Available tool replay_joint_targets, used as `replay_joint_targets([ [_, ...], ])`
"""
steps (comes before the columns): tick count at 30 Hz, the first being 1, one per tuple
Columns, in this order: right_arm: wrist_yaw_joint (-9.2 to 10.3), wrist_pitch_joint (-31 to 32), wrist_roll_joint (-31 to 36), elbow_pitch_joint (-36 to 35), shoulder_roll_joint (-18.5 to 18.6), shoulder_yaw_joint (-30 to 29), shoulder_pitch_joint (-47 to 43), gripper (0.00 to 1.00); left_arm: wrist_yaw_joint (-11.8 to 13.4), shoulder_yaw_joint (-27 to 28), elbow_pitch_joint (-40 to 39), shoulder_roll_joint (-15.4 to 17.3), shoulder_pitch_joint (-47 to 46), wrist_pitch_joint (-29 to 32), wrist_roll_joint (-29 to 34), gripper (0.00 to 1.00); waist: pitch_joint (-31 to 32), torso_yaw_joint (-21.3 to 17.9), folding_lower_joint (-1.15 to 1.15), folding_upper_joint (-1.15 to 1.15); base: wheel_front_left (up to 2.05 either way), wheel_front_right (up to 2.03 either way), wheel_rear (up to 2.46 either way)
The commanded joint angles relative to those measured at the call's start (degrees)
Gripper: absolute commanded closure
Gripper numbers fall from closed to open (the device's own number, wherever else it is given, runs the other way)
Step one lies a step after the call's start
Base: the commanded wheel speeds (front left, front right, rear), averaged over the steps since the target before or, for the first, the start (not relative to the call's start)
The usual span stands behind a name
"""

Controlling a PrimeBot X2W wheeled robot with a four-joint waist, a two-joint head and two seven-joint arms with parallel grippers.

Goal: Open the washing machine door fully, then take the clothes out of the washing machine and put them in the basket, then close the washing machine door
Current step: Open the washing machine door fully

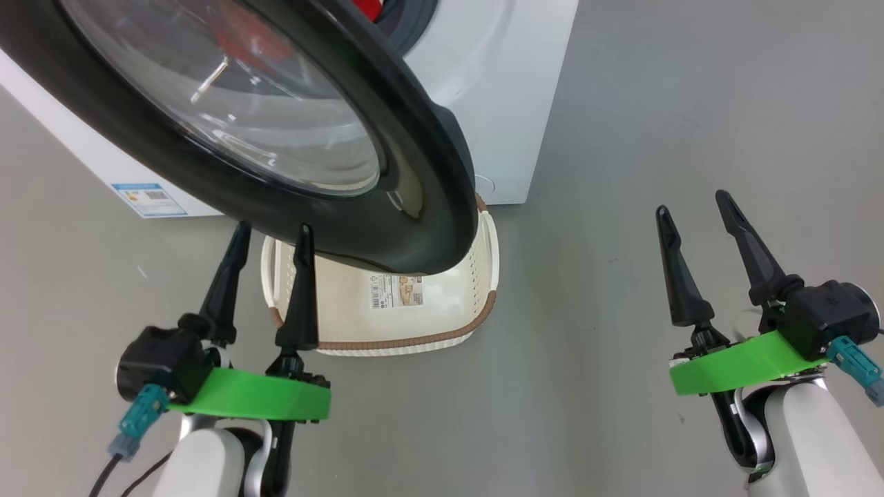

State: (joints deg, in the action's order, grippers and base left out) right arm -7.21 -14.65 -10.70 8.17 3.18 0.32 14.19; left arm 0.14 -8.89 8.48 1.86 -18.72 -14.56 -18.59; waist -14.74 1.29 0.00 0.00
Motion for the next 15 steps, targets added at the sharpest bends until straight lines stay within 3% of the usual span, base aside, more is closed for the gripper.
replay_joint_targets([
  [1, -0.28, -0.34, -0.69, -1.58, -0.23, 1.36, -0.83, 0.00, 0.16, 2.20, -1.98, 1.01, 0.68, -0.44, 0.71, 0.00, -0.10, -0.35, 0.00, 0.00, 0.00, 0.00, 0.00],
  [15, -0.28, -0.34, -3.04, -2.21, -0.29, 2.81, -3.40, 0.00, -0.12, 2.71, -2.17, 1.01, 1.75, -0.44, 1.15, 0.00, 0.03, -1.14, 0.00, 0.00, 0.00, 0.00, 0.00],
])
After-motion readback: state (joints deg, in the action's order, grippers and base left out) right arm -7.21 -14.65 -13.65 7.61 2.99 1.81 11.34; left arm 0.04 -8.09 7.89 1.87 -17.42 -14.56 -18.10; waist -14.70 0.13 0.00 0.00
